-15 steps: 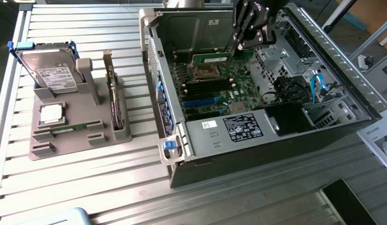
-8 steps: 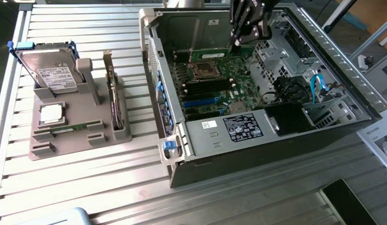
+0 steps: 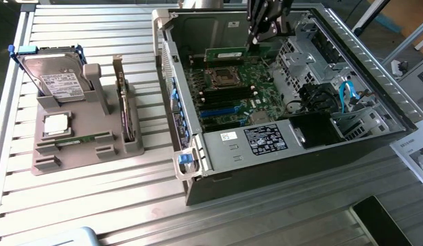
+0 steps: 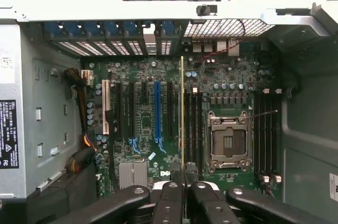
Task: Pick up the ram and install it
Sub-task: 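Pick up the ram and move it above insertion slot, then insert the ram into the slot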
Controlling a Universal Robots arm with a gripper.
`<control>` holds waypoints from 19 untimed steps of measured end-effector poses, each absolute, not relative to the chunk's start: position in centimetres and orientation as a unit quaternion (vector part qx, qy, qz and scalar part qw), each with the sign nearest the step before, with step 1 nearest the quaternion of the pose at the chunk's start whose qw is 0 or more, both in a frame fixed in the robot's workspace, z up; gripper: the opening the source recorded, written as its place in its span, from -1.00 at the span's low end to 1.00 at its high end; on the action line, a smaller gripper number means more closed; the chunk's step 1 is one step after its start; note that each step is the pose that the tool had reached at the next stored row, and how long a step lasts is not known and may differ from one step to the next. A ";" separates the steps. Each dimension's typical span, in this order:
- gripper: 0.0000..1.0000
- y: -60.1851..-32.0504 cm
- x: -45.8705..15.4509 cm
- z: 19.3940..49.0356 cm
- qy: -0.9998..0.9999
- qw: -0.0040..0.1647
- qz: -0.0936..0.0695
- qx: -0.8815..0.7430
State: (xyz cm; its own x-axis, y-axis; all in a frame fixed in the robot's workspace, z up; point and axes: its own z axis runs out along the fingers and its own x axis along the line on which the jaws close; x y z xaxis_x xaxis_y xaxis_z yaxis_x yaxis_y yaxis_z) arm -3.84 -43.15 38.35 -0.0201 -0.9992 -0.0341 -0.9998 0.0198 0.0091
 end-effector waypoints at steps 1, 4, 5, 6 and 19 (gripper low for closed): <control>-0.76 -42.9 -3.8 38.3 0.714 0.009 0.015 -0.700; -0.76 -42.5 -3.8 38.3 0.714 0.009 0.015 -0.700; -0.76 -42.4 -3.8 38.3 0.714 0.009 0.015 -0.700; -0.76 -42.4 -3.8 38.3 0.714 0.009 0.016 -0.700; -0.76 -42.4 -3.8 38.2 0.714 0.009 0.016 -0.700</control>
